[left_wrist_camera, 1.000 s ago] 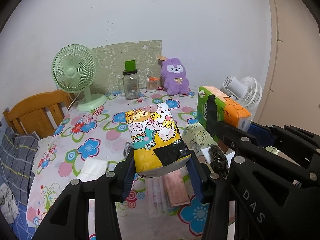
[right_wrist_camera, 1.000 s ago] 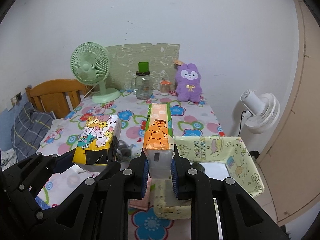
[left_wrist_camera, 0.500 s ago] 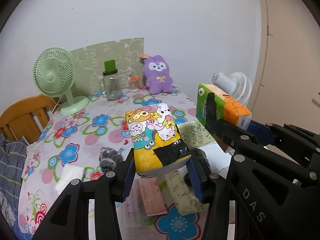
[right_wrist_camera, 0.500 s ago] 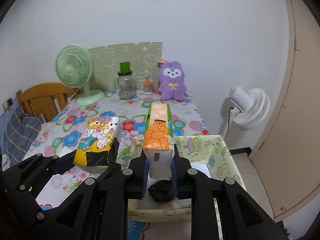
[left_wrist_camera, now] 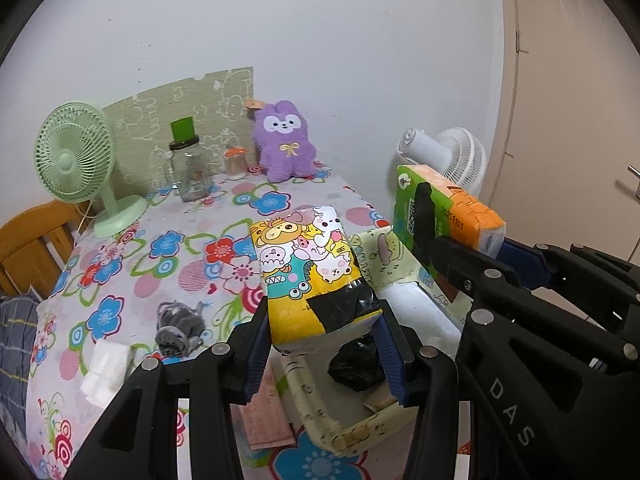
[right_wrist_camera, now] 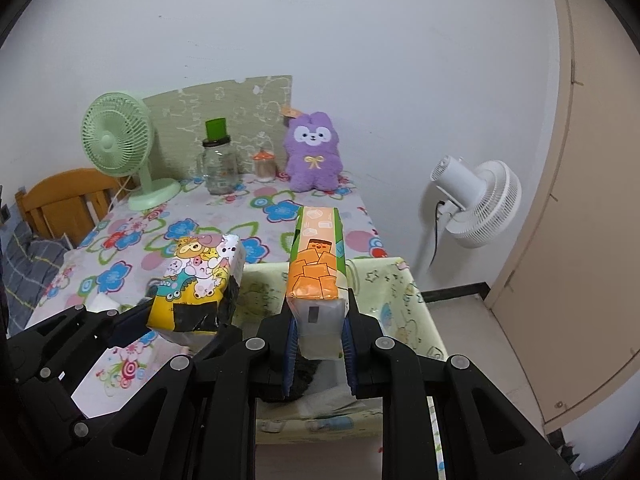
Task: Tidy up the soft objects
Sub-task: 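Lift both held items and carry them toward the gift-paper box, then open the left tool dropping the snack pack while the right tool releases the carton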
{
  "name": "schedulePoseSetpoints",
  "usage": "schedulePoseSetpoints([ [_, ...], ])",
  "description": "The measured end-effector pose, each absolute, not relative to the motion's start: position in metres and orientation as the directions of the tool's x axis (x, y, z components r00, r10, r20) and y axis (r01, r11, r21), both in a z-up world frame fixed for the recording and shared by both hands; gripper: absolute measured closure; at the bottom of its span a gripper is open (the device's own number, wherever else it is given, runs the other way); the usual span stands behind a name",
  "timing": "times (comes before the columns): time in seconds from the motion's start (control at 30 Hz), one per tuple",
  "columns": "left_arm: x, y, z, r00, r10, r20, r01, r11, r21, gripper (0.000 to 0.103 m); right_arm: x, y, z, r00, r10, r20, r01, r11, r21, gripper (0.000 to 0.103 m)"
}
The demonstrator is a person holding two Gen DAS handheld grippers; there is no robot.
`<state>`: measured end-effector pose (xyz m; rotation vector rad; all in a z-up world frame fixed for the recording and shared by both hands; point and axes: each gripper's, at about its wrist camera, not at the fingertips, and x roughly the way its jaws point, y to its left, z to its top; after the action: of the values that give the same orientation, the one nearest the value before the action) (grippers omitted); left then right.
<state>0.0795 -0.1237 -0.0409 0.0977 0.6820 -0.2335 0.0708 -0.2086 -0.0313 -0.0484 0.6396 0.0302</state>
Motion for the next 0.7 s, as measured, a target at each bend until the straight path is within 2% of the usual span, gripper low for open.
schedulePoseSetpoints([
  [0.7, 0.116, -0.156, -0.076, 0.649, -0.141, -0.748, 0.245, 0.969, 0.030, 0.050, 0.103, -0.247, -0.066, 0.752, 0.004, -0.659, 0.008, 1.000, 0.015, 0.080],
])
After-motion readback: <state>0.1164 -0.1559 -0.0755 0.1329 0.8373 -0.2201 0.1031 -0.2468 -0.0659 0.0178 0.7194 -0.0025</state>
